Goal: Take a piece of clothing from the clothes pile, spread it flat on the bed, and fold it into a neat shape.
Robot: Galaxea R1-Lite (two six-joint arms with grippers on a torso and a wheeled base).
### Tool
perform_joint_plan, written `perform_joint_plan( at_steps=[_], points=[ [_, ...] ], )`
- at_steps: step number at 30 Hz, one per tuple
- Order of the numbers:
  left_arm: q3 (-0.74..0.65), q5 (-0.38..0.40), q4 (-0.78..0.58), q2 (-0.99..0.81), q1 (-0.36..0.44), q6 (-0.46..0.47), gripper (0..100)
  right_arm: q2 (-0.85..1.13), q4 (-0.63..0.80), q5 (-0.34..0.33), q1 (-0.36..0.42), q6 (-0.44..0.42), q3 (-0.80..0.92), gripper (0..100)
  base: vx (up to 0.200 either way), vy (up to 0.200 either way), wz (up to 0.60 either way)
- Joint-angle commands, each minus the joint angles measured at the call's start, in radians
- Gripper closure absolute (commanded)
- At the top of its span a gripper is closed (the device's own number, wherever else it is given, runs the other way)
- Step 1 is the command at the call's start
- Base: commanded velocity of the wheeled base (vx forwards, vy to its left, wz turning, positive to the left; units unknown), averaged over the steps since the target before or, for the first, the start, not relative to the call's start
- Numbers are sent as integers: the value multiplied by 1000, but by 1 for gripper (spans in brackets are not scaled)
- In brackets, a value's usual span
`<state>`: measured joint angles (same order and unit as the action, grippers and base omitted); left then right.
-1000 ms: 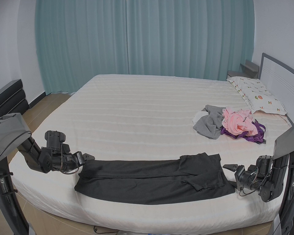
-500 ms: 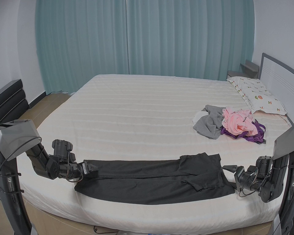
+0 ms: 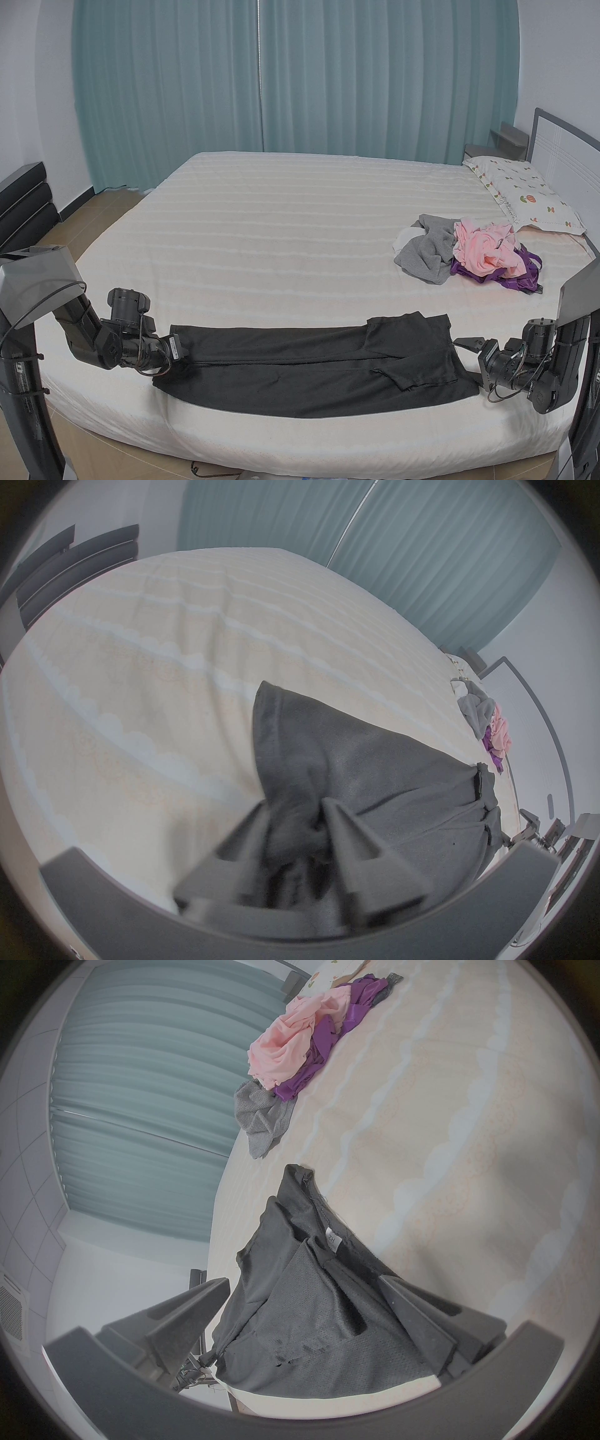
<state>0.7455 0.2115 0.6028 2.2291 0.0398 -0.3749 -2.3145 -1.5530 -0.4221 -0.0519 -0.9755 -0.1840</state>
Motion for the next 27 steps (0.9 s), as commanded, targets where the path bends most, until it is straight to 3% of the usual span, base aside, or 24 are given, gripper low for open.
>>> perform_joint_plan(
  at_steps=[1, 27],
  points=[
    [-9, 0, 2, -13, -1, -1, 100, 0, -16, -1, 0, 0, 0, 0, 0, 0, 0],
    [-9, -12, 23, -59, -8, -29, 100, 0, -16, -1, 0, 0, 0, 0, 0, 0, 0]
  ],
)
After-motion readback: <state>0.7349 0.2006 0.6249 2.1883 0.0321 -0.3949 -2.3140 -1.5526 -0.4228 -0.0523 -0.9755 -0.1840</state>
